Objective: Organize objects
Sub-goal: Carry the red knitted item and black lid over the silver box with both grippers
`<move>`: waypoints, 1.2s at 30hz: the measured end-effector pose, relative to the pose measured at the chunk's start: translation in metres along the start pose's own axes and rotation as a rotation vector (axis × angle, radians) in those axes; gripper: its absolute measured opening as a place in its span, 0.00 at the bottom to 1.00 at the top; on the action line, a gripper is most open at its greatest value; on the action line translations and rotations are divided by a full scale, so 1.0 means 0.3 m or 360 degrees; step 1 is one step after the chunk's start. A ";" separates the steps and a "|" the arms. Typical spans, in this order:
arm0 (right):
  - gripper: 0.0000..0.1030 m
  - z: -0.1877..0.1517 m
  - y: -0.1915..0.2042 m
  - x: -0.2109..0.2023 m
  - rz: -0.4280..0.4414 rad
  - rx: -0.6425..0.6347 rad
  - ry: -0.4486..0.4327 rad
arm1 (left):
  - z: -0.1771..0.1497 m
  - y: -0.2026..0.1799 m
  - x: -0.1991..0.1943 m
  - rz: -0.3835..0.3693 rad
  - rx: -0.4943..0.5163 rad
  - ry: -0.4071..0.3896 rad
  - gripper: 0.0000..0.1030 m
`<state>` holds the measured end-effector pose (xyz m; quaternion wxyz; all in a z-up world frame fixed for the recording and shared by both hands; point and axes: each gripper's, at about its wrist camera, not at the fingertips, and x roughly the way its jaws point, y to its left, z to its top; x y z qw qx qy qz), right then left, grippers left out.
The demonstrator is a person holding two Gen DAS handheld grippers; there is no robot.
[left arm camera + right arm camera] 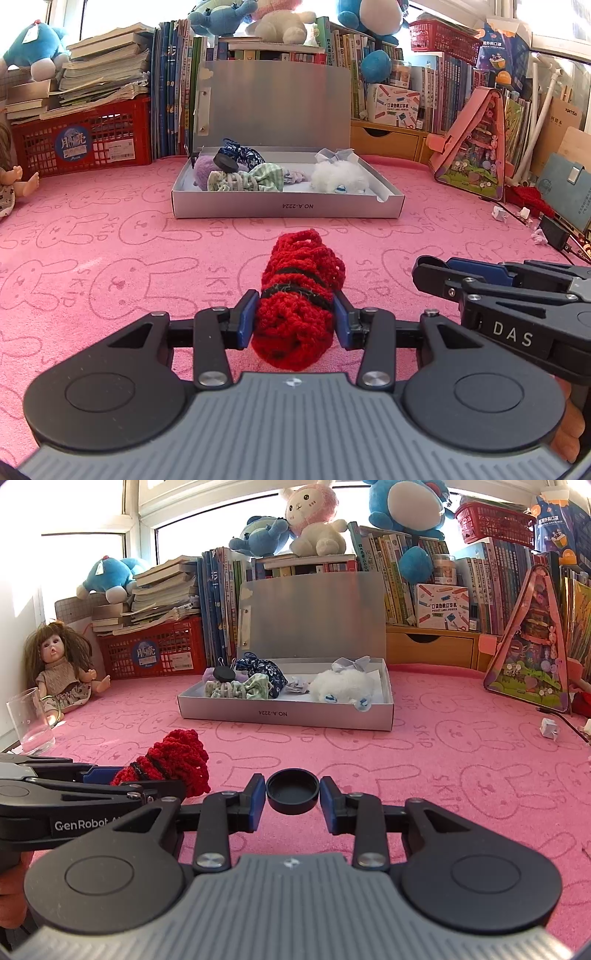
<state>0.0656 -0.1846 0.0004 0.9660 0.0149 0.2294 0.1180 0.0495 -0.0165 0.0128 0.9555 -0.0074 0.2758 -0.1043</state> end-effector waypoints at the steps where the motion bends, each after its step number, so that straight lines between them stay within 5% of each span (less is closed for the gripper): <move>1: 0.37 0.004 -0.001 0.001 0.0000 0.0001 -0.0005 | 0.008 0.002 -0.002 0.0002 -0.0002 -0.0010 0.47; 36: 0.37 0.260 -0.081 0.174 -0.0015 0.0077 -0.0087 | 0.272 0.063 0.193 0.0120 -0.0020 -0.0118 0.47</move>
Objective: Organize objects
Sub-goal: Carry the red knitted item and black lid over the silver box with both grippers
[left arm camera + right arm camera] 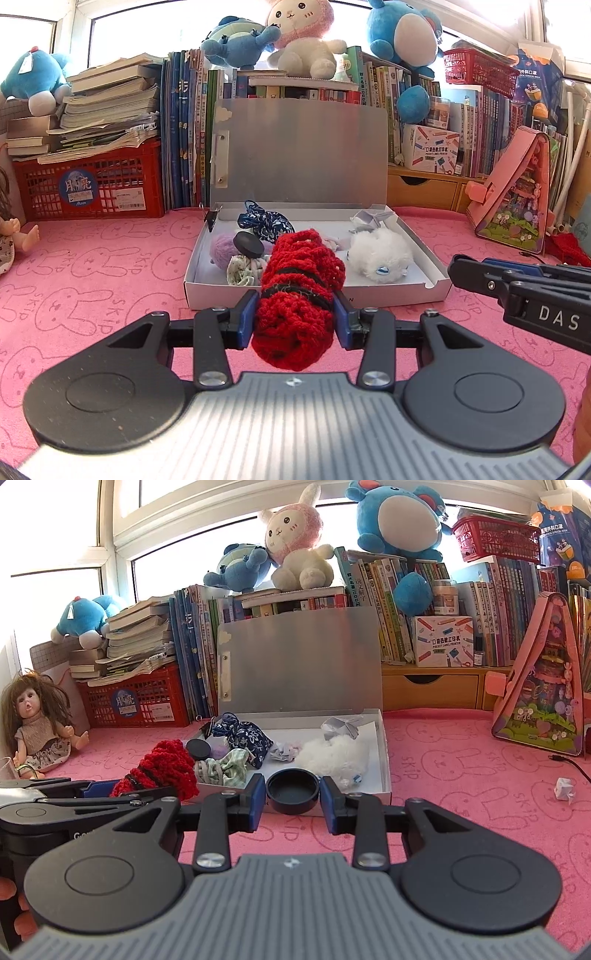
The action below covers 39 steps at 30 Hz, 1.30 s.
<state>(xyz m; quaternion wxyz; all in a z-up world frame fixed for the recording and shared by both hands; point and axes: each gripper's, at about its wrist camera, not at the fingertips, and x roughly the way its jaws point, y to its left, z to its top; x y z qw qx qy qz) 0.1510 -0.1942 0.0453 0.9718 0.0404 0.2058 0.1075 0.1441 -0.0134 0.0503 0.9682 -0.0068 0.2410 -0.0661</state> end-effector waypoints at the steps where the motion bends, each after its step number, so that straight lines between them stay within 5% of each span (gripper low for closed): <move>1: 0.37 0.006 -0.003 0.009 0.0001 0.0003 0.0004 | 0.005 0.000 0.007 0.0002 0.0005 -0.0003 0.47; 39: 0.37 0.039 -0.139 0.271 -0.0079 0.0118 0.0138 | 0.093 -0.025 0.302 -0.0011 0.0013 0.0030 0.47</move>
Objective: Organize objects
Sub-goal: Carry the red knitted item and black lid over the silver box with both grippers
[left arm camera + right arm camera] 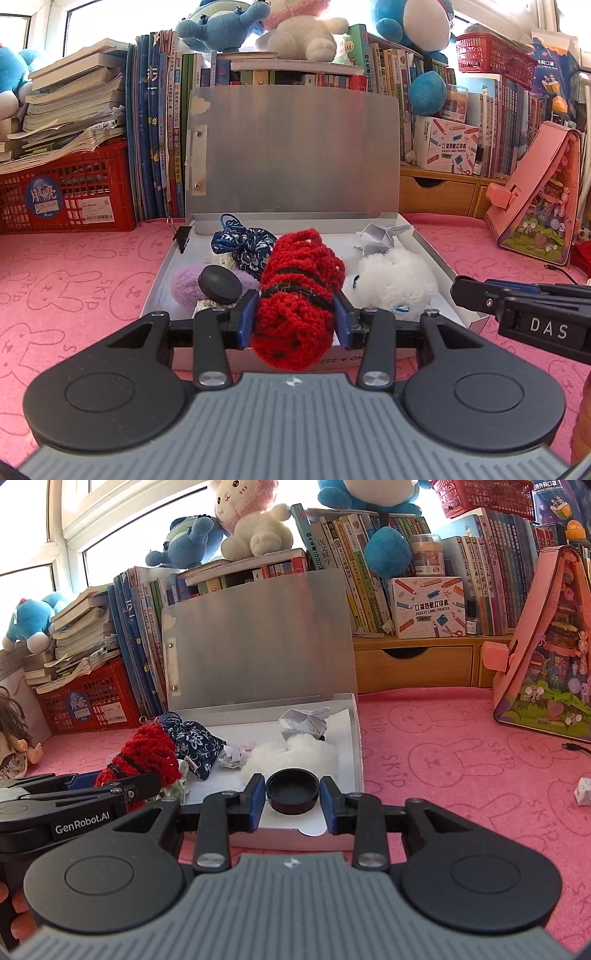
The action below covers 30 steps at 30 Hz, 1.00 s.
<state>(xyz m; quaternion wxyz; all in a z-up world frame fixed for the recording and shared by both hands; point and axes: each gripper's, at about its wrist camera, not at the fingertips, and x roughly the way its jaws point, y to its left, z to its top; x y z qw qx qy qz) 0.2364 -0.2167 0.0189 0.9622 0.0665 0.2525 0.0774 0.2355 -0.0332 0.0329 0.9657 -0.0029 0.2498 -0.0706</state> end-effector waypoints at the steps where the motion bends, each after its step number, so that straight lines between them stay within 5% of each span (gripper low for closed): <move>1: 0.37 0.000 0.001 0.010 -0.0001 -0.0006 0.0010 | 0.002 -0.002 0.010 -0.0001 -0.0002 0.0006 0.47; 30: 0.37 0.023 -0.022 0.250 -0.0007 0.0046 0.0202 | 0.058 -0.050 0.253 0.0085 0.0118 0.0078 0.47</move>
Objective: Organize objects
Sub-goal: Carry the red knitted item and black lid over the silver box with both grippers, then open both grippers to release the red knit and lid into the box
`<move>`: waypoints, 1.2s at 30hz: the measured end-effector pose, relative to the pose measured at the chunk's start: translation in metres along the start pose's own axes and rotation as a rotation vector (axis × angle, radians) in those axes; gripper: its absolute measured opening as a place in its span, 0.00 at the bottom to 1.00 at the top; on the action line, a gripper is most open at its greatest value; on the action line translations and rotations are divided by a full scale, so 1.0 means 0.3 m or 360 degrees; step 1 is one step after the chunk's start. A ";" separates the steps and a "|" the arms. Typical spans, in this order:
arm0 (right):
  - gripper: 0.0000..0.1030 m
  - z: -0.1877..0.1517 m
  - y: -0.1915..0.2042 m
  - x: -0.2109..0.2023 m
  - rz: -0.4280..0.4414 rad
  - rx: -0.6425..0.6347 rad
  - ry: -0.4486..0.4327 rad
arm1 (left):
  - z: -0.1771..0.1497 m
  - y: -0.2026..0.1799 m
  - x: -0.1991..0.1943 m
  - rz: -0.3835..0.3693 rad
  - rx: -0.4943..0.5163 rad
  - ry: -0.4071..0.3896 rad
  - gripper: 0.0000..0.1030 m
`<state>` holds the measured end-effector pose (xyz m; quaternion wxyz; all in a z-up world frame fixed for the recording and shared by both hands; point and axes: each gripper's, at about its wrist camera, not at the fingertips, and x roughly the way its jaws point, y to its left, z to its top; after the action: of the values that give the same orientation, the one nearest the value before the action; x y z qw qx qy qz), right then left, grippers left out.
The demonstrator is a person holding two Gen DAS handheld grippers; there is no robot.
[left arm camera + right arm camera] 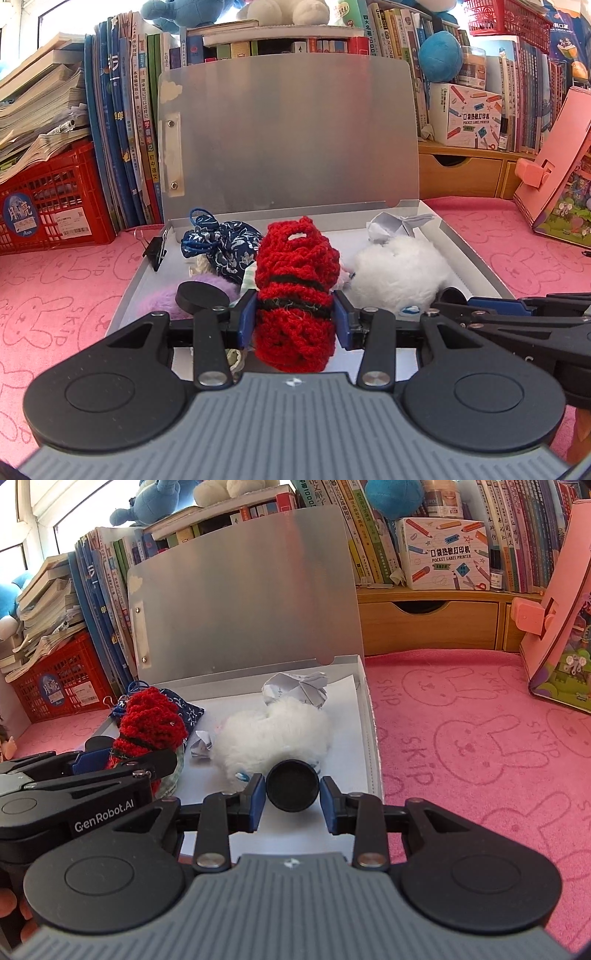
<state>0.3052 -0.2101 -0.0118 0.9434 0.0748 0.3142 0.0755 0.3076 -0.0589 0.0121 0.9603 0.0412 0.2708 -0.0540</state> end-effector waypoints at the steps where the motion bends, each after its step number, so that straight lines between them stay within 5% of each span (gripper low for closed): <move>1: 0.37 0.002 0.002 0.007 -0.0002 -0.0002 0.0003 | 0.003 -0.001 0.011 0.0011 0.0002 0.0000 0.47; 26: 0.40 -0.003 -0.023 0.003 0.0017 0.0040 -0.0036 | -0.053 -0.039 0.038 -0.0016 0.0041 -0.0023 0.48; 30: 0.41 -0.003 -0.022 -0.011 0.0009 0.0031 -0.0055 | -0.062 -0.044 0.039 -0.0051 0.0038 -0.0010 0.58; 36: 0.56 -0.005 -0.029 -0.031 -0.0025 0.0031 -0.0084 | -0.064 -0.040 0.032 -0.0074 0.0021 0.0010 0.68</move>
<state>0.2978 -0.2203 -0.0094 0.9511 0.0835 0.2905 0.0631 0.3044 -0.0696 -0.0098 0.9576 0.0413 0.2742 -0.0779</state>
